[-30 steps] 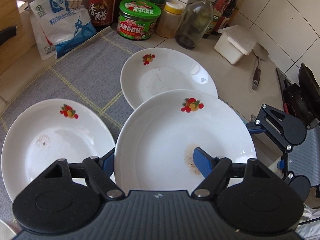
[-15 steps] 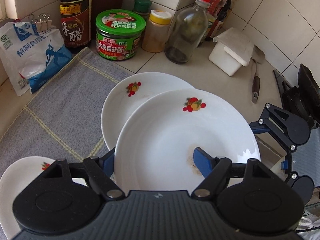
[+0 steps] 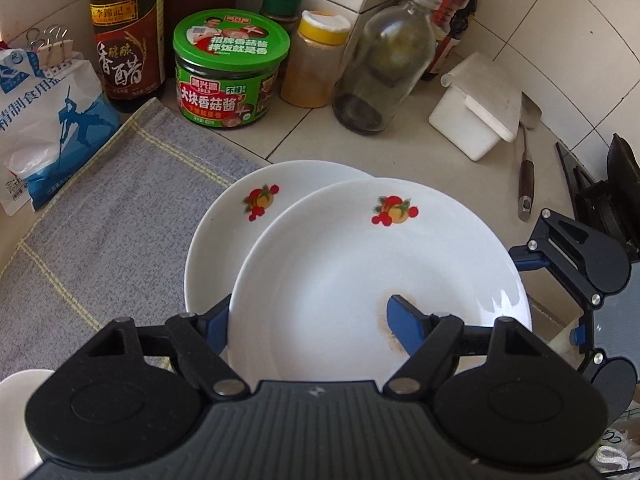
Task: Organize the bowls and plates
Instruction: 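Lower the held plate with the left tool onto the other plate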
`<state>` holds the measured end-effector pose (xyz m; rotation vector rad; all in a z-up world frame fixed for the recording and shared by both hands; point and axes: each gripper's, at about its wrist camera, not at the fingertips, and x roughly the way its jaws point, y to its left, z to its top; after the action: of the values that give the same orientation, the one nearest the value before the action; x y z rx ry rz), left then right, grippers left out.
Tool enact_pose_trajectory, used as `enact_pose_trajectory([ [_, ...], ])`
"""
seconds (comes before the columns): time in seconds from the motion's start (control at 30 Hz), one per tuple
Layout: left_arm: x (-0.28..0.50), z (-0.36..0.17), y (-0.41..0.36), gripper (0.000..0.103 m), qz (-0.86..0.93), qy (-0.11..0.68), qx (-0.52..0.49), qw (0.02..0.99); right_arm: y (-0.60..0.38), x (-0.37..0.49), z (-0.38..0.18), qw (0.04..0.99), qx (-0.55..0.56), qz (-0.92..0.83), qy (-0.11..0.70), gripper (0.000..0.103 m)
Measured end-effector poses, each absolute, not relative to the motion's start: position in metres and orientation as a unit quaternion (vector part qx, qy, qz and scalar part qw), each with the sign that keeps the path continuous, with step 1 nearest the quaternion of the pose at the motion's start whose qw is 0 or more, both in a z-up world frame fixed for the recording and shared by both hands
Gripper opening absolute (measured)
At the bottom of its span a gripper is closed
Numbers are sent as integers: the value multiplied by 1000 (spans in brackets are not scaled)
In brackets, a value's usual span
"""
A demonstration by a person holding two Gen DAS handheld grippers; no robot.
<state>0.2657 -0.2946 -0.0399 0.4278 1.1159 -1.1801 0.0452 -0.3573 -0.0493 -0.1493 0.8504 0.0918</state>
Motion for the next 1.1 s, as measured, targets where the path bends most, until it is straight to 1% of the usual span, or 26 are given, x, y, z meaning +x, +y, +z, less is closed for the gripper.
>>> enact_pose_trajectory([
  [0.8,273,-60,-325,79,-508,501,207,669,-371,50,-48,902,-44,8,428,103],
  [0.87,273,-60,-326,80,-507,498,211,671,-371,50,-48,903,-44,6,428,103],
  [1.0,269,-60,-329,87,-507,493,219,672,-370,50,-48,902,-43,5,429,103],
  [1.1,269,-60,-329,87,-507,491,221,673,-370,51,-48,902,-43,4,429,103],
])
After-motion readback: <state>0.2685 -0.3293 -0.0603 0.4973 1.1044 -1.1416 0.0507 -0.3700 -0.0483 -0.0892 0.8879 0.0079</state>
